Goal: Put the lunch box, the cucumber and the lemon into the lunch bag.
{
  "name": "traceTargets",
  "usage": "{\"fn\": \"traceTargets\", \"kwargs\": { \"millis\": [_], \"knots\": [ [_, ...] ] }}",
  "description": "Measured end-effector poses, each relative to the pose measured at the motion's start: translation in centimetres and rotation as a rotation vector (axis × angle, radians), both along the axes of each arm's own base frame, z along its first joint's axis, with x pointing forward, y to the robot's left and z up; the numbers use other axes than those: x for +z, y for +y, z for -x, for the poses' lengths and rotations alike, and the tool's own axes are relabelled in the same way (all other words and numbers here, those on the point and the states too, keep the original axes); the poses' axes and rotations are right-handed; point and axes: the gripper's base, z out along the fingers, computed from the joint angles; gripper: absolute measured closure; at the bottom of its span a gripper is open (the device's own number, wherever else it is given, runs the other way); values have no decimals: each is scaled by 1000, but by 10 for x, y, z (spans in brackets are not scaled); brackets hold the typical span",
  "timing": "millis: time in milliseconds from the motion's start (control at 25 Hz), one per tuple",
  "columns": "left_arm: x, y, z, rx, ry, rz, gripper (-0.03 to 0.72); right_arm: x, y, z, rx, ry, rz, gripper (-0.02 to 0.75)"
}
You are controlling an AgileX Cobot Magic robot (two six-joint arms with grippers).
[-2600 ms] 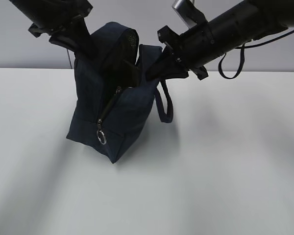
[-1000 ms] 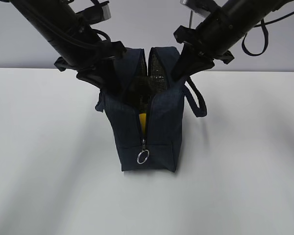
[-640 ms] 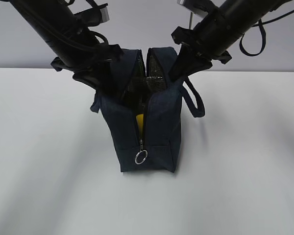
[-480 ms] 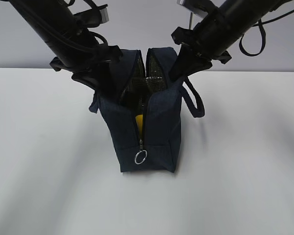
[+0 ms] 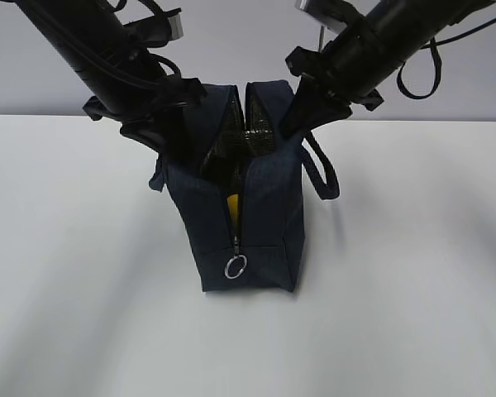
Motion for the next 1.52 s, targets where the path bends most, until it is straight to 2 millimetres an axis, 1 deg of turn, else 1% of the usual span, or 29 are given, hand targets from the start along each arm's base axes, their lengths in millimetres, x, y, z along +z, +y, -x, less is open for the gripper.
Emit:
{"fn": "traceTargets", "kwargs": {
  "millis": [120,240,280,400,440,560,640,720,920,1000,1080,1280,1400,1520],
  "knots": [
    [0,0,0,0,-1,-2,666,0,1,0,3,-2,-9,701],
    [0,0,0,-1,-2,-5,626,0,1,-1,2,-5,-16,630],
    [0,0,0,-1,-3,-6,606,1,1,-1,0,-6,-20,594],
    [-1,1,0,-3,-4,-13,528,1,2,-1,-1,-7,-22,483],
    [-1,1,0,-4,-5,-15,492,1,2,-1,-1,-7,-22,448],
    [-1,2,0,-5,-8,-22,391,1,2,-1,0,-7,-27,389],
    [-1,2,-1,-6,-9,-24,349,2,3,-1,-2,-6,-40,376],
    [-1,2,0,-7,-8,-26,335,6,5,-1,-6,-6,-72,370],
    [-1,2,-1,-7,-10,-30,326,21,7,-4,-8,-47,-112,367],
    [4,3,1,-8,-21,-26,326,31,7,-5,-5,-82,-113,367],
    [10,4,3,-7,-39,-23,326,39,6,-5,-8,-110,-99,367],
    [33,12,10,-10,-119,-35,325,57,0,-2,-17,-181,-31,367],
    [47,17,15,-11,-171,-48,325,70,-5,4,-17,-221,5,367],
    [67,23,21,-1,-253,-48,325,88,-8,14,-15,-268,11,367]
  ]
}}
